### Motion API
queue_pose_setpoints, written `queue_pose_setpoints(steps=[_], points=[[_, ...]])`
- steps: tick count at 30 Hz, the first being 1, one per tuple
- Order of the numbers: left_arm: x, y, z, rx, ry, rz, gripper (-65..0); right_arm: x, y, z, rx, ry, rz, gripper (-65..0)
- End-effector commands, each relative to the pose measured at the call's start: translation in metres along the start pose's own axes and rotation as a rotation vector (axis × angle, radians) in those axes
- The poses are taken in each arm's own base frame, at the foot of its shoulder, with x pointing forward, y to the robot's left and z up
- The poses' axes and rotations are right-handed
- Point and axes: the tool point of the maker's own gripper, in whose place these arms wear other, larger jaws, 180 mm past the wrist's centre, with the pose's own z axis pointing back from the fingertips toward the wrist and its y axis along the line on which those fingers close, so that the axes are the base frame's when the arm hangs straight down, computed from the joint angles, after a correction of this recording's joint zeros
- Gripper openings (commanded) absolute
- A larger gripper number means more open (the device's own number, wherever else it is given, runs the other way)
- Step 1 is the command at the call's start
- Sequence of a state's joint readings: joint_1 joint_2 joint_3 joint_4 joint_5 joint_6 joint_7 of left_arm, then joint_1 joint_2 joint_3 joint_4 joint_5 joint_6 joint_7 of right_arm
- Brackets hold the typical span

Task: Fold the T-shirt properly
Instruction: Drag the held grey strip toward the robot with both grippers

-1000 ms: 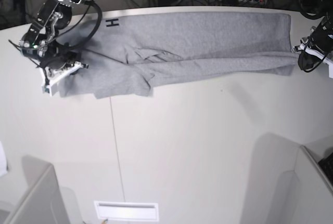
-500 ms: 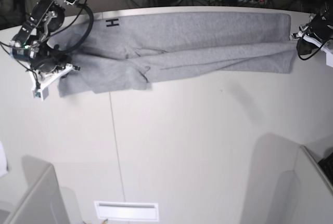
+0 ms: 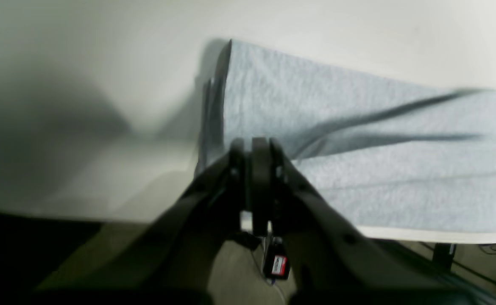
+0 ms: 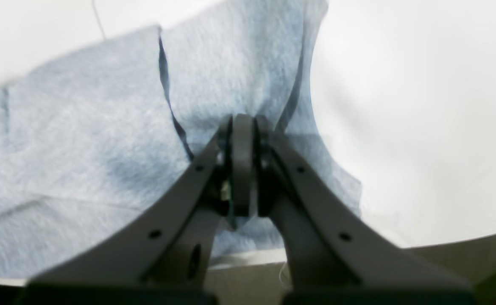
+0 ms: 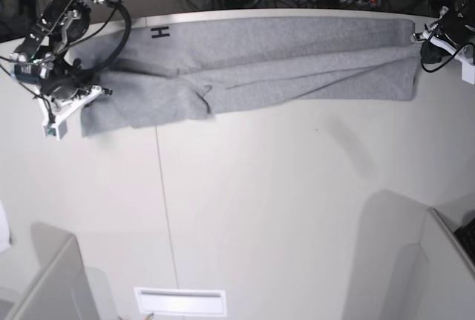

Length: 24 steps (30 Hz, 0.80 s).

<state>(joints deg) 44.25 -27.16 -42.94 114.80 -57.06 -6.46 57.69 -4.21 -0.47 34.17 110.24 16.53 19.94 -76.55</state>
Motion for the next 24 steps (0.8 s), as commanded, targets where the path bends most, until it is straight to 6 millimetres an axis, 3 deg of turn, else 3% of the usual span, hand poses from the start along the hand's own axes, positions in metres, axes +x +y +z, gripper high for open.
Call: queue_pose_setpoints(steps=[1,5,12,16,24], points=[[0.004,0.001,0.005,0.005,-0.012,-0.024,-65.0,0.013,-0.003,0.005,-0.008,-0.046,0.005,-65.0],[0.0,0.002,0.005,0.008,-0.002,-0.019,-65.0,0.013,-0.009,0.006,-0.024,-0.044,0.015,-65.0],[-0.018,0.004,-0.001,0.049,-0.004,0.033,-65.0,-0.005,-0.012,0.004,-0.03,-0.031,0.015,-65.0],[-0.02,0.012,-0.007,0.128,-0.026,0.027,-65.0,-0.009,-0.011,0.003,-0.029,-0.029,0.017,-65.0],[-0.017,0.011,-0.009,0.128,-0.041,0.034,-65.0,-0.014,-0.013,0.002,-0.033,-0.018,0.015,-65.0]])
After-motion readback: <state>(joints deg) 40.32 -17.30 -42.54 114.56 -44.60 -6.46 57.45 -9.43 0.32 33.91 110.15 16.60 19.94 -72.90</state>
